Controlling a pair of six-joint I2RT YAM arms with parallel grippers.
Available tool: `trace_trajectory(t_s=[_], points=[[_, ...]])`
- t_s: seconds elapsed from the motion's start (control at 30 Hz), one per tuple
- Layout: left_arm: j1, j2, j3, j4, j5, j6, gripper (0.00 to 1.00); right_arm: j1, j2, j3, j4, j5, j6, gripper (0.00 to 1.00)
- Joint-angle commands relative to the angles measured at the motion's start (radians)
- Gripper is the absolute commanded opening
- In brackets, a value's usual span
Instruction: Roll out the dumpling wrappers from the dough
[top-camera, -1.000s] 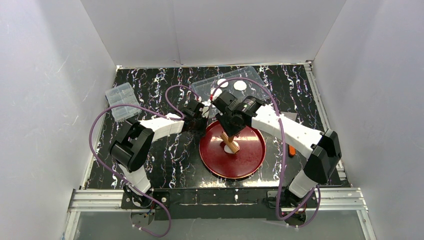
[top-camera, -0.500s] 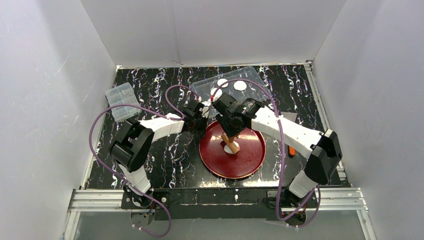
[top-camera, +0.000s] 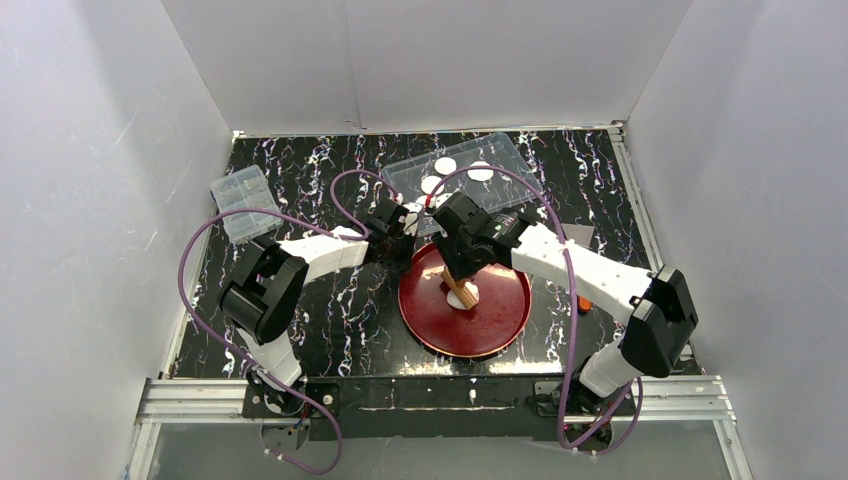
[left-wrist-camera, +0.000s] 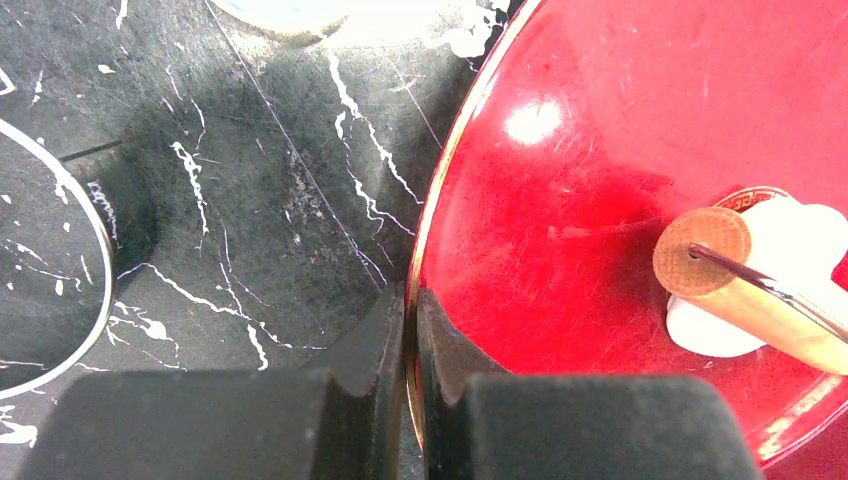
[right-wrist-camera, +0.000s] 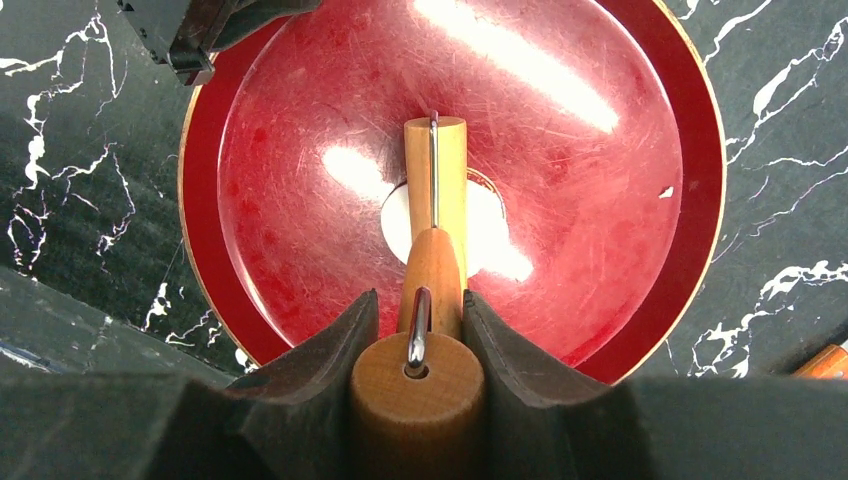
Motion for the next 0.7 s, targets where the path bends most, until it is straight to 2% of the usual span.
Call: trace_trajectory(t_s=[0.0, 0.67], points=[[0.002, 0.006, -0.02, -0.076, -0.053, 0.024, 0.0, -0.001, 0.123, -0.119, 0.008, -0.165, 0.052, 0.01], [0.002, 0.008, -0.02, -0.075, -0.055, 0.025, 0.0, -0.001, 0.167, -0.077, 0.059, -0.365, 0.085, 0.01]])
